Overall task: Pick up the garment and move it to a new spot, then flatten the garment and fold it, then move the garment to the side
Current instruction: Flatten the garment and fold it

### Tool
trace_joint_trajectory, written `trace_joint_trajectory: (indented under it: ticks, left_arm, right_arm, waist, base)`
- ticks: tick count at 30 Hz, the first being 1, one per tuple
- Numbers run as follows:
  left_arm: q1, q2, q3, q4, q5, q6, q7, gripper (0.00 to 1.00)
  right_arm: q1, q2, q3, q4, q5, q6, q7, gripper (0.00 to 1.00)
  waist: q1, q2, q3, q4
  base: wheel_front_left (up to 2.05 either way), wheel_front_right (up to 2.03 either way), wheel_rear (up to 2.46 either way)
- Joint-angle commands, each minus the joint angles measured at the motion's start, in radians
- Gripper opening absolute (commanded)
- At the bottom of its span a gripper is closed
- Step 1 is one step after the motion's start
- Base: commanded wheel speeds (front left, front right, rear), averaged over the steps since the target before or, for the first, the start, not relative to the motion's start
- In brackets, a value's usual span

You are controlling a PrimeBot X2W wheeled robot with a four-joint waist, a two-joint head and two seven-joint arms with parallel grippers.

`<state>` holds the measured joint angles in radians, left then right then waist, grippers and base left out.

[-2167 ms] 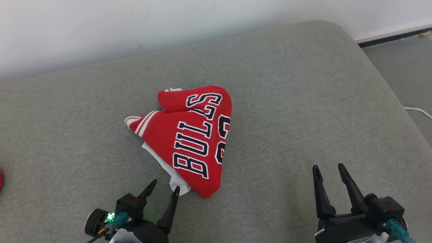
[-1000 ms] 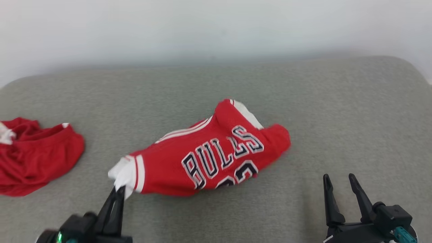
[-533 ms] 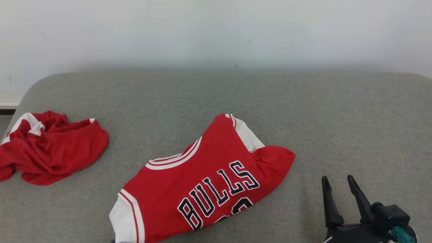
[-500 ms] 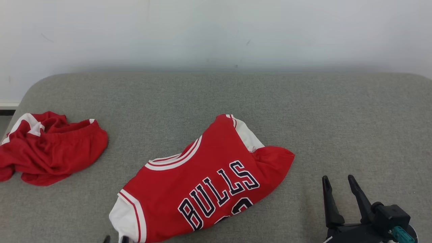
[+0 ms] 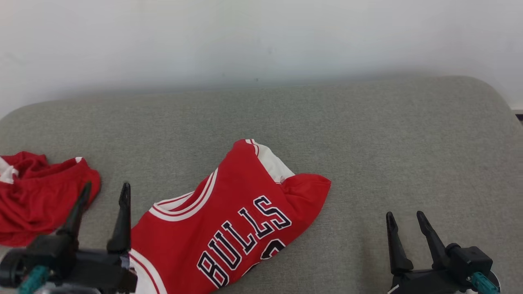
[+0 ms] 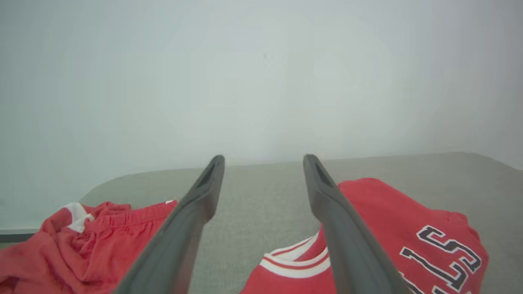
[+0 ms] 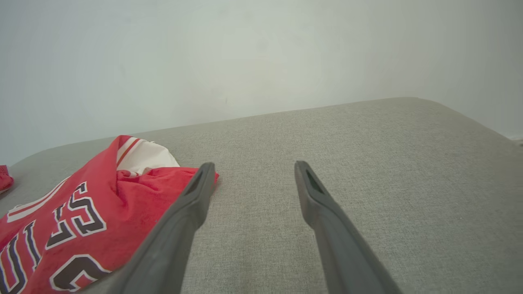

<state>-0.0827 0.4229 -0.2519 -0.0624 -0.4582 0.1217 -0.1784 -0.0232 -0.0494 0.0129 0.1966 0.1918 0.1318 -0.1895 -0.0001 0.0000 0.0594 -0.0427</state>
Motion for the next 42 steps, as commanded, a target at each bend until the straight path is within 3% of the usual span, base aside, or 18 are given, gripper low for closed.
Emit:
trace_joint_trajectory:
  ticks: [1,7,13,17,31,42]
  left_arm:
    - [-0.031,0.009,0.006,-0.003,0.003,-0.008,0.008,1.00]
    - [-0.203,0.082,0.038,0.036,-0.028,-0.060,0.097,1.00]
    - [-0.257,0.136,0.053,0.080,-0.040,-0.089,0.139,1.00]
    - [-0.225,0.148,0.059,0.119,-0.078,-0.097,0.181,1.00]
    - [-0.132,0.240,0.046,0.163,-0.234,-0.199,0.399,1.00]
    - [-0.159,0.247,-0.021,0.234,-0.262,-0.233,0.467,1.00]
  right_arm:
    - [-0.009,-0.002,0.002,0.003,0.005,-0.002,-0.006,1.00]
    - [-0.039,-0.001,0.014,0.030,0.029,-0.002,-0.030,1.00]
    - [-0.051,-0.001,0.020,0.062,0.047,-0.002,-0.052,1.00]
    - [-0.057,-0.001,0.019,0.077,0.049,-0.002,-0.060,1.00]
    - [-0.078,-0.002,0.031,0.104,0.032,-0.002,-0.068,1.00]
    - [-0.095,-0.002,0.050,0.121,0.039,-0.002,-0.071,1.00]
  waist:
    - [0.0001,0.0000,0.016,-0.039]
    - [0.0001,0.0000,0.066,-0.140]
    - [0.0001,0.0000,0.098,-0.190]
    - [0.0001,0.0000,0.105,-0.193]
    - [0.0001,0.0000,0.104,-0.163]
    - [0.0001,0.0000,0.122,-0.172]
  base:
    - [0.00,0.00,0.00]
    - [0.00,0.00,0.00]
    - [0.00,0.00,0.00]
    - [0.00,0.00,0.00]
    - [0.00,0.00,0.00]
    - [0.00,0.00,0.00]
